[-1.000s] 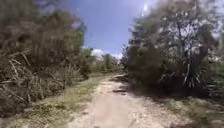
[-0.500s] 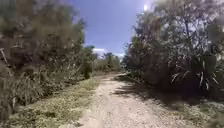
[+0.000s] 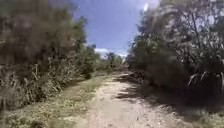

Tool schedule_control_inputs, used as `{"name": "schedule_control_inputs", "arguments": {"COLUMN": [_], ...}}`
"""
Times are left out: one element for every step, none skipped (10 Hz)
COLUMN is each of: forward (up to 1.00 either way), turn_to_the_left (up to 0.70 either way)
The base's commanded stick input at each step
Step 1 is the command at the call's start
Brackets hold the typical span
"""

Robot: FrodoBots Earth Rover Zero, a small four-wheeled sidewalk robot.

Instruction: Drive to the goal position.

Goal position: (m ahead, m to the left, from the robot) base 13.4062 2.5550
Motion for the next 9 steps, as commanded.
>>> {"name": "schedule_control_inputs", "arguments": {"forward": [0.70,0.70,0.70,0.70,0.70,0.70,0.70,0.70,0.70], "turn_to_the_left": [0.00,-0.10,-0.29,-0.35,-0.35,-0.20,-0.02,0.00,0.00]}}
